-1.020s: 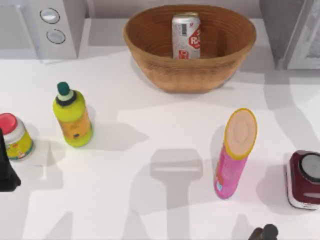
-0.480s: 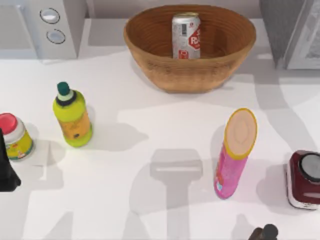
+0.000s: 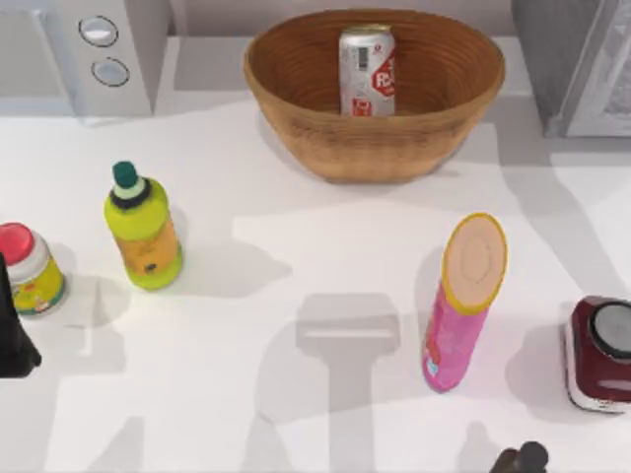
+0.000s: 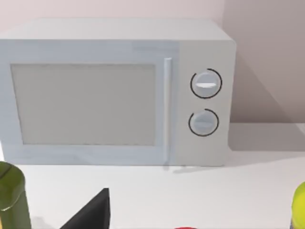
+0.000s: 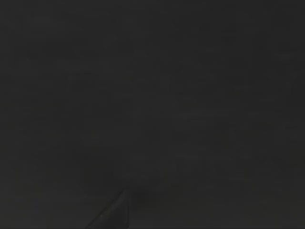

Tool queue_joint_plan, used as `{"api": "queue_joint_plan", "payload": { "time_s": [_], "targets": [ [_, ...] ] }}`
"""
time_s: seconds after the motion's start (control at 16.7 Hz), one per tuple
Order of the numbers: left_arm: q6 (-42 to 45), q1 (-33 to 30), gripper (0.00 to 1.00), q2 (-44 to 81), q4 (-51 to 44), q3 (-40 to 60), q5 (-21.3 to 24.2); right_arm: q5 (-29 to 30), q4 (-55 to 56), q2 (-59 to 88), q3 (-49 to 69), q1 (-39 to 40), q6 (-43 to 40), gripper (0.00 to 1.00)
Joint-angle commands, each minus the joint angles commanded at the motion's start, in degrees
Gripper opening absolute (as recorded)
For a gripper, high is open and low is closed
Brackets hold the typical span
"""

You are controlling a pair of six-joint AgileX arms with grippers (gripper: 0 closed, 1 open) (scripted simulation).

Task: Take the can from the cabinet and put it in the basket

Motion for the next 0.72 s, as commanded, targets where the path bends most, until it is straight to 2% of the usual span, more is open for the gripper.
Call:
{"api": "queue_joint_plan", "payload": {
  "time_s": [0.36, 0.72],
  "targets": [
    [0.00, 0.00, 1.00, 0.00, 0.00, 0.00, 0.00, -1.20, 1.43, -5.98, -6.37, -0.55, -0.20, 1.00],
    [0.00, 0.00, 1.00, 0.00, 0.00, 0.00, 0.00, -6.21, 6.70, -23.96, -28.64, -4.88, -0.46, 1.00]
  ]
}}
